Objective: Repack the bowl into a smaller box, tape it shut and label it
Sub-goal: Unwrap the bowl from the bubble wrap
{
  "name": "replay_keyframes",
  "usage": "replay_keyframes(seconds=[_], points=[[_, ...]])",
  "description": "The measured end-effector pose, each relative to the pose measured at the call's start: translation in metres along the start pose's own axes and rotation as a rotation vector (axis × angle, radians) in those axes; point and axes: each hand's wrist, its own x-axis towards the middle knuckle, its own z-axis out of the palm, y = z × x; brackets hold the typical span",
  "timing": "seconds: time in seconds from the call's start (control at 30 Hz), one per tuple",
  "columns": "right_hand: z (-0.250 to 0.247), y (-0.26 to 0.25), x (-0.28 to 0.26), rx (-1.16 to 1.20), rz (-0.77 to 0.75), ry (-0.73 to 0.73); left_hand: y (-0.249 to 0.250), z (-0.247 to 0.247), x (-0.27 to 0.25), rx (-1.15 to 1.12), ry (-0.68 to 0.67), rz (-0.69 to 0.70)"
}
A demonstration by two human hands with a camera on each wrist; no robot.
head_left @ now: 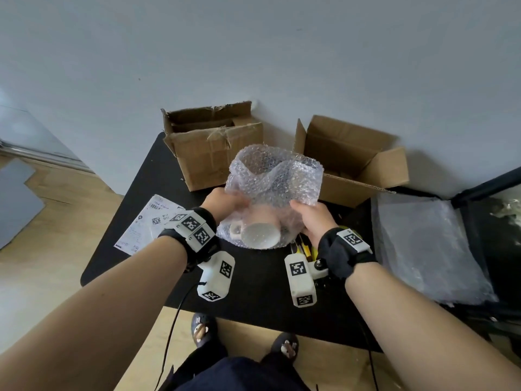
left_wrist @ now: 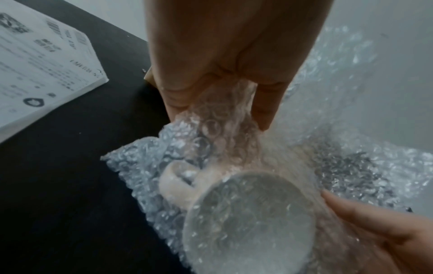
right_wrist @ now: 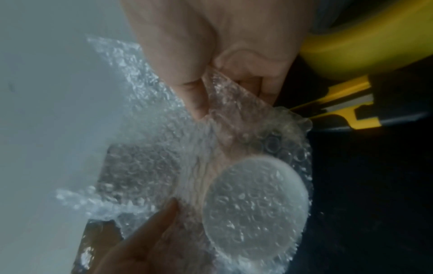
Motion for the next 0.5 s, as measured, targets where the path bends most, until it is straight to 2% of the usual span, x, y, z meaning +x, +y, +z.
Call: replay_keyframes(seconds=[0.13,0.23,0.33,0.5], points=[[0.000,0.002,0.006,-0.041,0.050,0.045,0.002,0.001,-0.001,-0.030,0.039,-0.037],[-0.002,0.003,0.012,-0.064,0.121,0.049,-0.003,-0.001,0.004,-0.015,0.012,-0.054],[-0.003,0.006,0.014,-0.024,0.190,0.074,-0.006,-0.003,0.005,-0.111,0.007,-0.134],[-0.003,0.003,0.013,-0.048,0.256,0.078,-0.009,-0.005,0.002,-0.014,0.043,-0.170]])
